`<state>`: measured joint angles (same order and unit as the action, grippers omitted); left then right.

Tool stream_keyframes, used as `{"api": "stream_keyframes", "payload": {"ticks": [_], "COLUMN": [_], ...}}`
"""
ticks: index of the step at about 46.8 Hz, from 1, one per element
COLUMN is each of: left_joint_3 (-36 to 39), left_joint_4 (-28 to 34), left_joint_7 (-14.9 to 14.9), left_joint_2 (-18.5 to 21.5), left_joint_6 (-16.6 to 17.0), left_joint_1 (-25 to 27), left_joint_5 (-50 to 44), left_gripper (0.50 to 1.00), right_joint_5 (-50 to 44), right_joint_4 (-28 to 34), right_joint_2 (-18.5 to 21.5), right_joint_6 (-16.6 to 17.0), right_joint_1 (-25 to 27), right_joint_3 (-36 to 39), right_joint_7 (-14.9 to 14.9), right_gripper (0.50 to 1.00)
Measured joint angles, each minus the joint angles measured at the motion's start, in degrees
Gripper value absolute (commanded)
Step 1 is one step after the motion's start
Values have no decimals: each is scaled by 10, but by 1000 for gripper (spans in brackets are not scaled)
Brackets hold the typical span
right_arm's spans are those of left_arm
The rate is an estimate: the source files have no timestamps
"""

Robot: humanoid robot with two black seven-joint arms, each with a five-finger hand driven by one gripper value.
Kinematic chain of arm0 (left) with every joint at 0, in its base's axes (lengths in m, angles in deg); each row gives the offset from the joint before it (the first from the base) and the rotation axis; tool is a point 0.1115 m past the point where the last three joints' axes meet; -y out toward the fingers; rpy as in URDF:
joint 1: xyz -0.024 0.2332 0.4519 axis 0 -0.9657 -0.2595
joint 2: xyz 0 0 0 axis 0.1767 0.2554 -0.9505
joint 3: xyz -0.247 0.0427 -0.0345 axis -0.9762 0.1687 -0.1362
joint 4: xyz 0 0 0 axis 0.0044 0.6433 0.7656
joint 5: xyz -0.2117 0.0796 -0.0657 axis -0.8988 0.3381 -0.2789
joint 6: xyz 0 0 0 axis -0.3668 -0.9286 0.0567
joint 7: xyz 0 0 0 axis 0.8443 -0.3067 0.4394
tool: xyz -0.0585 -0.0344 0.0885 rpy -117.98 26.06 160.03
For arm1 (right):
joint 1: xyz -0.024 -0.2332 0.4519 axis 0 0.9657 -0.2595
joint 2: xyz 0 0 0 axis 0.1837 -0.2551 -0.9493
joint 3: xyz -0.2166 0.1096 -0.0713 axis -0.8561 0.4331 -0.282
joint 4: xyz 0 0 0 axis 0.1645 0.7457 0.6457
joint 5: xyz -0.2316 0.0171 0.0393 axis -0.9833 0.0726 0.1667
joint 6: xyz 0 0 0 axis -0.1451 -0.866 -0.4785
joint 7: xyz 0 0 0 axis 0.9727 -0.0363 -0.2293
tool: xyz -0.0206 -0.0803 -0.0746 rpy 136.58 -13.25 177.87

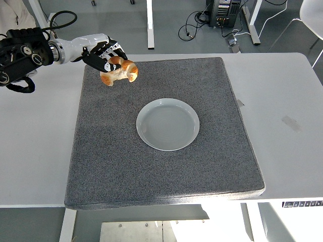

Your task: Place the bread on the plate

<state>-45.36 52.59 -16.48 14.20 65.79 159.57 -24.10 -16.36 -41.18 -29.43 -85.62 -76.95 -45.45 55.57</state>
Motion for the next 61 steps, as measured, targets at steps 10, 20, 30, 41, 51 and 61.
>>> {"api": "stream_keyframes", "payload": {"ticks": [10,20,30,41,51,61], "left_joint_3": [-10,-12,-12,-13,-13,-10], "left_joint_4": [0,0,0,0,0,0], "left_joint_7": [-1,-2,-2,-2,-2,-3], "left_joint_2": [-5,-16,-40,-89,-136,-162], "left_joint_6": [4,4,5,12,29,43], "left_joint_1": [-4,-4,-6,-6,-8,-30], "left_joint_5": [-9,-11,-11,-12,-12,-12], "left_gripper": [500,500,500,500,500,500], "right_joint_5": [0,0,0,0,0,0], "right_joint_4": [0,0,0,0,2,3], "right_joint_2": [0,0,0,0,0,0], "right_joint_6": [0,0,0,0,0,0], "right_joint_1": [0,0,0,0,0,0], "right_joint_3": [0,0,0,0,0,0], "right_joint_7": [0,1,0,1,1,0], "right_gripper": [1000,1000,1000,1000,1000,1000]}}
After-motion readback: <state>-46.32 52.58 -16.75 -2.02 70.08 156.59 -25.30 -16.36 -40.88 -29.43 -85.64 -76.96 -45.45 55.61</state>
